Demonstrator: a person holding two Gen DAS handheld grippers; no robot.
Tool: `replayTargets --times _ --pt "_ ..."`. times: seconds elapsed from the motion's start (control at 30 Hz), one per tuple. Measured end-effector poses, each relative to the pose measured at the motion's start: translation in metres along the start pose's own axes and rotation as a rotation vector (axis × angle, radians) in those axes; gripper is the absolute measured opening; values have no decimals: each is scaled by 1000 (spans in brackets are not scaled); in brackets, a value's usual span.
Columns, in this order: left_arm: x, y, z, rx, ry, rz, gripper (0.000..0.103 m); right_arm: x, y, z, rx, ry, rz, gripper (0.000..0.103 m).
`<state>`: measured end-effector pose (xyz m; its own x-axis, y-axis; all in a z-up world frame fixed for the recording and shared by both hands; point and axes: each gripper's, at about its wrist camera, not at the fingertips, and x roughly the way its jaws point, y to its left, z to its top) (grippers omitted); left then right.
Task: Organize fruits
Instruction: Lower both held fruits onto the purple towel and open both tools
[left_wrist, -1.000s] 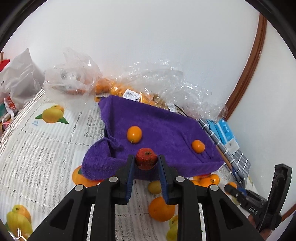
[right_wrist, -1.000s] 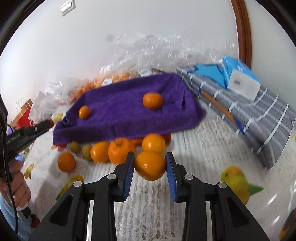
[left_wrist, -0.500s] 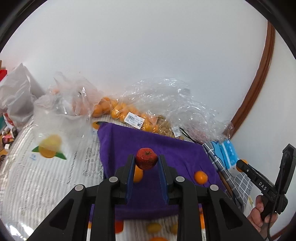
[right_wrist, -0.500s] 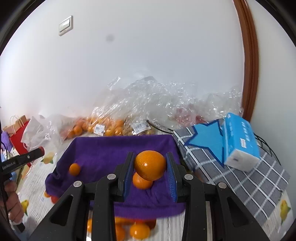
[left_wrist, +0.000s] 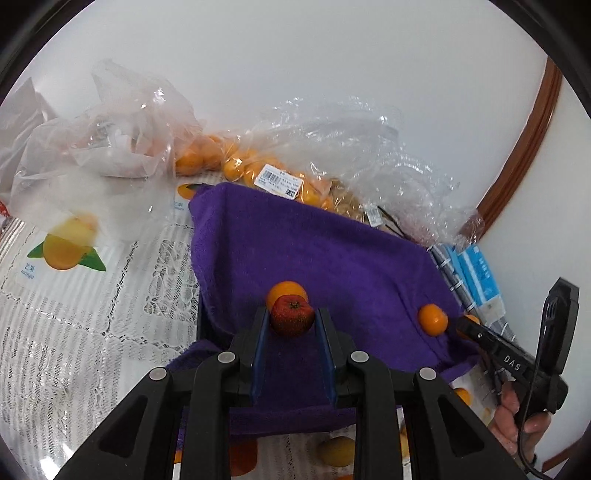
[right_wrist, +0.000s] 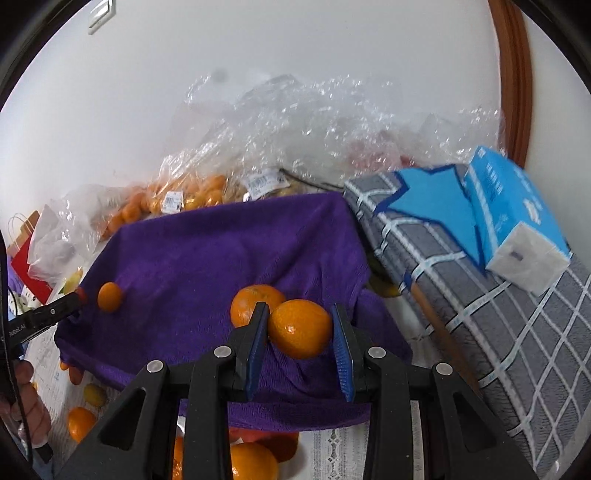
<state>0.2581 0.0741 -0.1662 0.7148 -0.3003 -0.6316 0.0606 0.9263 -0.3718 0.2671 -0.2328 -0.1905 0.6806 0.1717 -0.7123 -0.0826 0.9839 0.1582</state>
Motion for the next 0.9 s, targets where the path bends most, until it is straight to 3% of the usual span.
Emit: replayTargets --times 0.4,0.5,0.63,0.83,0.9 --pt "7 3 -4 -2 27 37 24 13 2 -5 0 50 12 34" --pt "9 2 -4 7 23 51 24 14 1 -5 4 48 7 40" --pt "10 0 -4 22 22 65 24 4 1 -3 10 11 22 58" --pt "8 -2 -4 31 10 76 24 -20 9 -11 -9 -60 12 60" --pt "7 -3 -4 32 7 73 32 -29 14 -19 -22 -74 9 60"
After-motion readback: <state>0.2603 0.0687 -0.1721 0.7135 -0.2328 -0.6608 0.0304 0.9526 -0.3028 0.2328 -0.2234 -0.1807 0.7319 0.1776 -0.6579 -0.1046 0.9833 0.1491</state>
